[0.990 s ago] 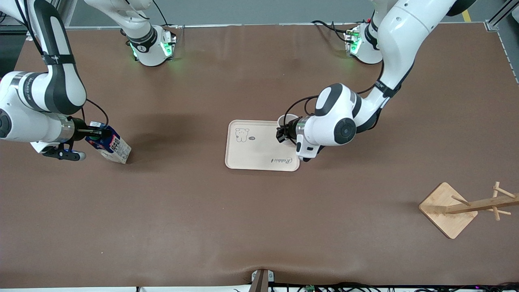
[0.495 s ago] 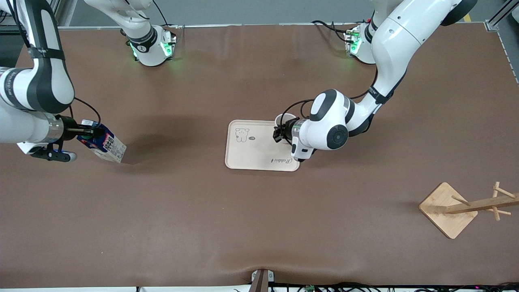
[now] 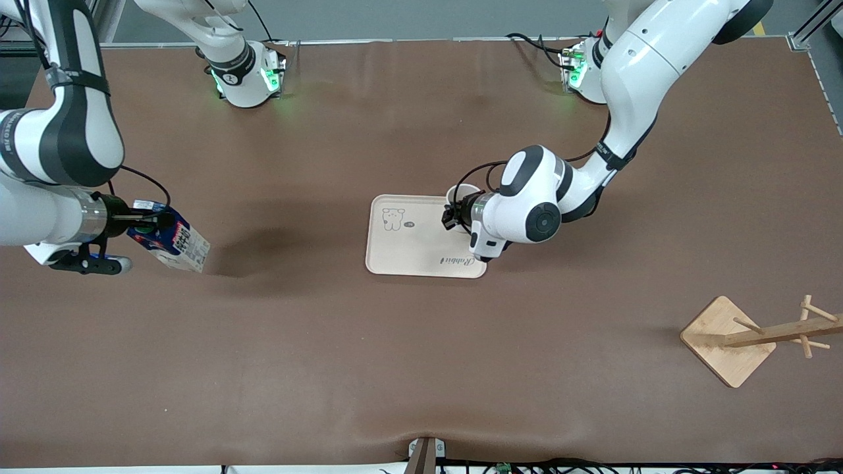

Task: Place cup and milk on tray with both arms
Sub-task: 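Carry the mug to the tray while the right gripper lifts the milk, then set the mug on the tray while the right gripper carries the milk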

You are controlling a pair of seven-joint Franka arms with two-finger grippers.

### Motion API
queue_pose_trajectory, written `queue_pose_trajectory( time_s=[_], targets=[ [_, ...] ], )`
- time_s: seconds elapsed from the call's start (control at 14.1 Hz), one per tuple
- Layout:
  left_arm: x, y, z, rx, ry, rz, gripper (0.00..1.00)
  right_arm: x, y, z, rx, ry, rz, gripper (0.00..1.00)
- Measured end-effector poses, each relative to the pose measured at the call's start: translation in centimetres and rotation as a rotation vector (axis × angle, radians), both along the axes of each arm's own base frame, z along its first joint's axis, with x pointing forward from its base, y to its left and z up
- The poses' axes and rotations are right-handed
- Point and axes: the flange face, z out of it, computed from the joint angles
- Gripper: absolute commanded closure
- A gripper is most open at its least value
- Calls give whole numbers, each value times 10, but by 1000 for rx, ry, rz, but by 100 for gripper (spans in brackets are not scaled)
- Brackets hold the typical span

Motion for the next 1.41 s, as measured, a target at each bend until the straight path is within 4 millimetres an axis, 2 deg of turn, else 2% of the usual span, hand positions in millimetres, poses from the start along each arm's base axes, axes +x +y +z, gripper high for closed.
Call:
queue_pose_trajectory(
  time_s=[0.21,0.28,0.35,0.42,0.5,0.78,0.92,1.06,1.2,1.41],
  targets=[
    [3,-1,0,-2,-1,-3,100,3,32,12,-10,-24,17,100],
    [4,-1,0,-3,1,-3,84,3,42,15,-10,-28,31,100],
    [4,-1,0,-3,1,-3,50,3,51,18,-10,-31,42,100],
    [5,-1,-1,-3,0,-4,4,3,59,20,-4,-33,50,100],
    [6,-1,-2,-2,-1,-4,0,3,65,21,9,-34,51,100],
    [16,-1,8,1,-31,-17,0,2,70,21,40,-30,43,100],
    [25,-2,26,-2,-15,-40,0,1,79,21,70,-26,24,100],
    [37,-1,51,-4,-3,-50,0,-1,97,22,97,-22,7,100],
    [49,5,74,1,-26,-54,0,-6,135,27,107,-23,12,100],
    [65,23,108,41,-122,-62,0,-22,232,28,74,-31,30,96]
  ],
)
